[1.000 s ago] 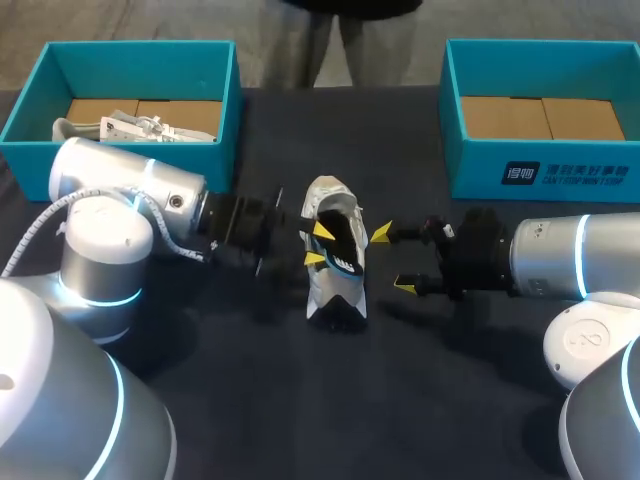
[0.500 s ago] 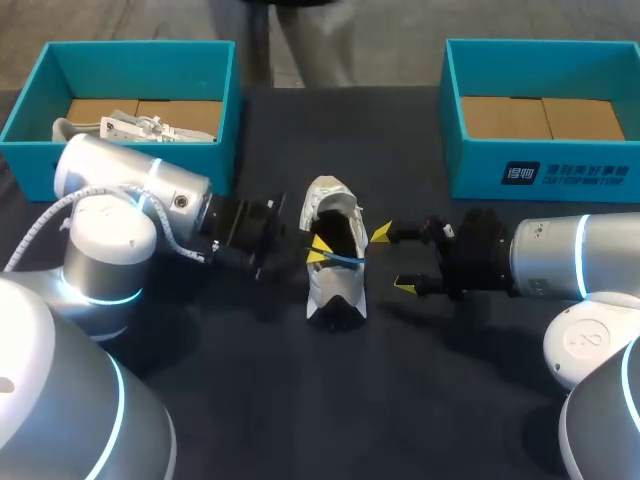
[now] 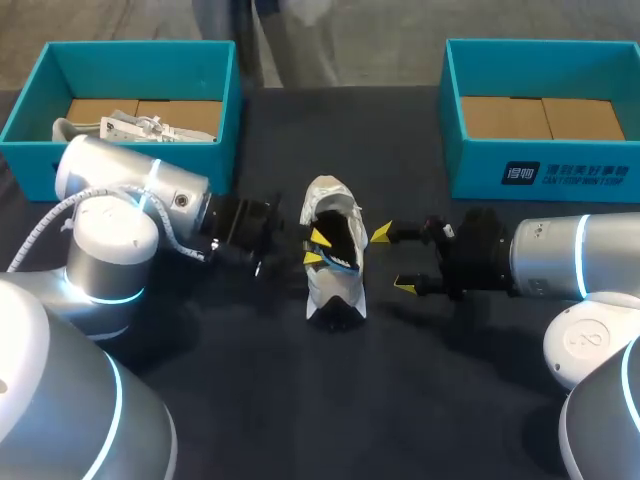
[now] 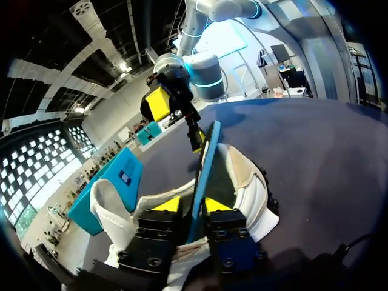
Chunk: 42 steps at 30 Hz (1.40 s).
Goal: Take the shoe out of the shoebox, open the shoe tongue, remove and reinsert the insole, then place the shoe into the shoebox
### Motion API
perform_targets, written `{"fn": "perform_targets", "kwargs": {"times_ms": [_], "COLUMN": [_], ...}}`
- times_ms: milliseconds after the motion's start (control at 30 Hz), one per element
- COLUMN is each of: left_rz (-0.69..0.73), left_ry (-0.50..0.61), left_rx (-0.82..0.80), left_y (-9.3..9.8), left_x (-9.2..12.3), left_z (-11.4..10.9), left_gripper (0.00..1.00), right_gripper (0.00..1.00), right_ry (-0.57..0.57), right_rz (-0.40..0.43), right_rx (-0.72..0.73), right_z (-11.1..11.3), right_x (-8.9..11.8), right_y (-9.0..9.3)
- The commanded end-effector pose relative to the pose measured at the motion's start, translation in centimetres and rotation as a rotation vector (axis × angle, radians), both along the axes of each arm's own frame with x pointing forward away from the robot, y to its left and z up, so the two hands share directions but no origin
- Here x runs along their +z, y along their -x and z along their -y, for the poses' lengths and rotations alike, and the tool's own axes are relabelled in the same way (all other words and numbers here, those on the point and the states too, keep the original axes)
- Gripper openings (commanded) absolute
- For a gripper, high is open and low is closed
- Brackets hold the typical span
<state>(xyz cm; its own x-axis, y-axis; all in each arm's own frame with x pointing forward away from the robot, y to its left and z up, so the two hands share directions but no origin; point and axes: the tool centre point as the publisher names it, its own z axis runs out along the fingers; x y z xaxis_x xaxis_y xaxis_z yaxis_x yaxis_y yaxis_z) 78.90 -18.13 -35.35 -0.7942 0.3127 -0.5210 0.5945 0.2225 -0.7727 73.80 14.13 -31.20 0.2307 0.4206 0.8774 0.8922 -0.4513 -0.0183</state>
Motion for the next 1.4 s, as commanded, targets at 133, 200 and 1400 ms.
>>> {"fn": "perform_targets", "kwargs": {"times_ms": [133,200,1400], "left_rz": [0.020,0.025,0.051], "left_ry": [0.021,0.021,-0.029], "left_rx": [-0.023,-0.039,-0.058], "left_y": [1.2,1.4,0.5], "left_x": [1.2,1.4,0.4], "left_z": [0.3,0.6,0.5], "left_gripper": [0.30,0.31,0.31], "right_gripper": [1.00,1.00,1.00], "right_ry": [0.005,0.005,0.005], "right_rz": [-0.001,-0.001,-0.001], "right_rx": [-0.003,-0.003,-0.003], "right_z": [-0.1,-0.1,-0.1], "right_x": [0.1,0.1,0.1], "right_y": [0.0,0.0,0.0]}}
